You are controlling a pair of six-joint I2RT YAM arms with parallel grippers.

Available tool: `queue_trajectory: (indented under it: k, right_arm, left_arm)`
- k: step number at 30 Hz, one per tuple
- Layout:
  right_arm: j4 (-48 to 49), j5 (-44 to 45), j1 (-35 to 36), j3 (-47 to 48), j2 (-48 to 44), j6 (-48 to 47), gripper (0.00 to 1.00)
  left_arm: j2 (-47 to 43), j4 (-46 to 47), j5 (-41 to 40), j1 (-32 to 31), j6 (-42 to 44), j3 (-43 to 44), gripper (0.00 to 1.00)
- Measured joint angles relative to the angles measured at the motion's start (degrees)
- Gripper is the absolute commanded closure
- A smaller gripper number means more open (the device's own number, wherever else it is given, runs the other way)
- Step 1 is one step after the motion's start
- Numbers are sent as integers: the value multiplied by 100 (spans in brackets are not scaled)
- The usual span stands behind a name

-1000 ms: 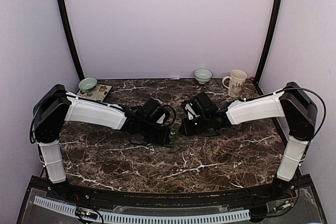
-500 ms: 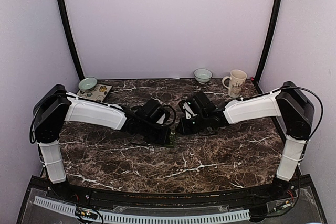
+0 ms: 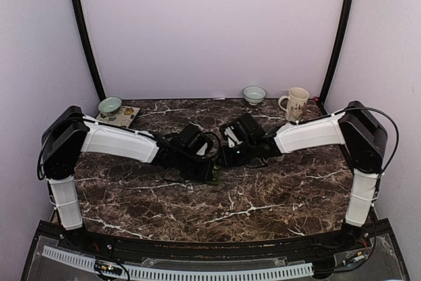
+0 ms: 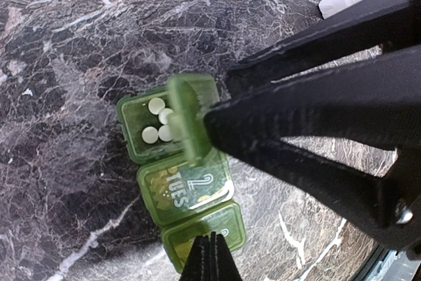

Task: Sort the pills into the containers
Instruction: Close the lid of the pill container in the compartment of the pill container.

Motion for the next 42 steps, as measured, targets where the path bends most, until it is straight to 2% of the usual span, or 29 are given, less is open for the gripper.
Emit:
queue_trajectory:
  k: [14,30,42]
  right_arm:
    - [-225,-39,0,302,278,-79,62]
    - [-621,-50,0,575,529,-111,60]
    - [-817,-192,0,1038,855,199,63]
  left_arm:
    - [9,-2,0,0,4,7,100]
    - [11,0,0,0,4,9,100]
    - [37,87,4,-2,7,11,100]
